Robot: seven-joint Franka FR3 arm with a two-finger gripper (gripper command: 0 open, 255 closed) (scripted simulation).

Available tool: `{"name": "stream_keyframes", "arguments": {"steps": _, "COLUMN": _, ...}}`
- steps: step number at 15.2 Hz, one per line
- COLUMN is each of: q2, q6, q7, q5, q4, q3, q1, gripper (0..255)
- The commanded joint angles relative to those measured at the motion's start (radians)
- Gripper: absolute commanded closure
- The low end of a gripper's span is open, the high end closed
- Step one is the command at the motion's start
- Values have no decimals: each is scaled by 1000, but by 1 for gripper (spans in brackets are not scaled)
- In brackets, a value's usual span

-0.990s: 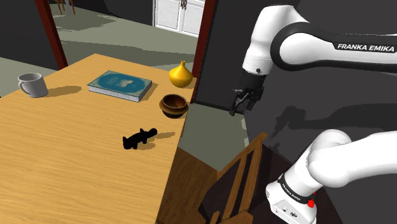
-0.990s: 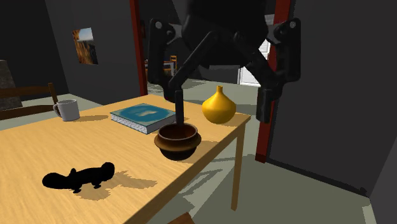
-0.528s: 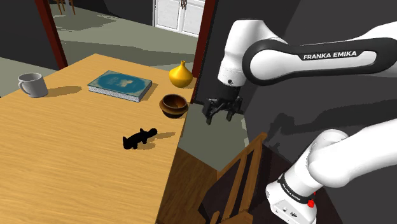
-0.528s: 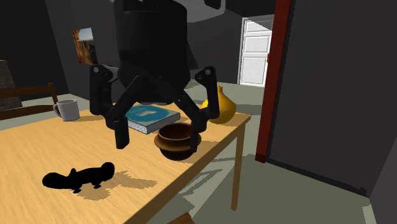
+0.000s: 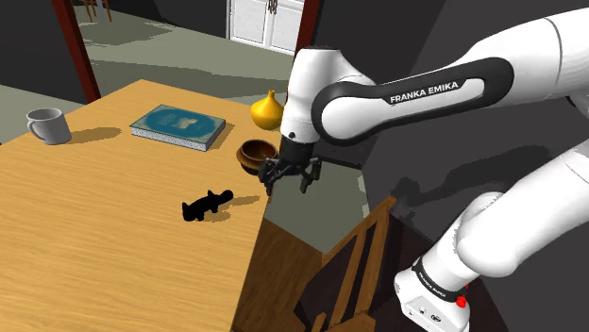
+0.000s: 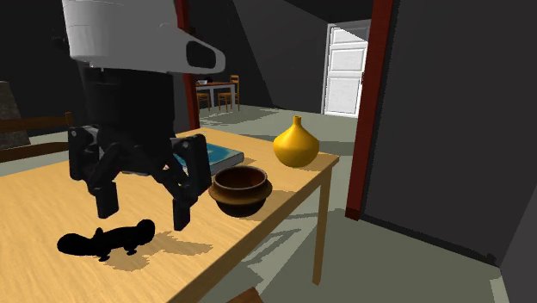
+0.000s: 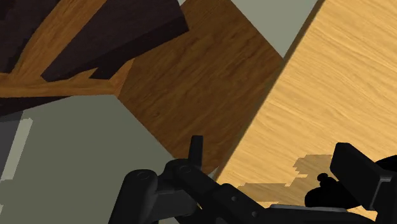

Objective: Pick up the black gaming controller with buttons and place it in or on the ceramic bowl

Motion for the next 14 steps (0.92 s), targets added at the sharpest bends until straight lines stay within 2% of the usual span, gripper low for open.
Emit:
{"name": "stream_keyframes", "arguments": {"steps": 1, "q2": 93, "q6": 43, "q7": 80, "q5": -32, "q4": 55, "q3": 32, "q1": -2, "gripper": 0}}
{"name": "stream_keyframes", "arguments": {"steps": 7, "q2": 350, "q6": 124, "q7": 302, "q5": -168, "q4": 232, "q3": 60, "q1": 32, "gripper": 0}}
{"name": "stream_keyframes", "arguments": {"steps": 14, "q2": 640, "q6": 144, "q7": 511, "q5": -310, "q4": 507, "q3": 6, "q1": 143, "gripper": 0}}
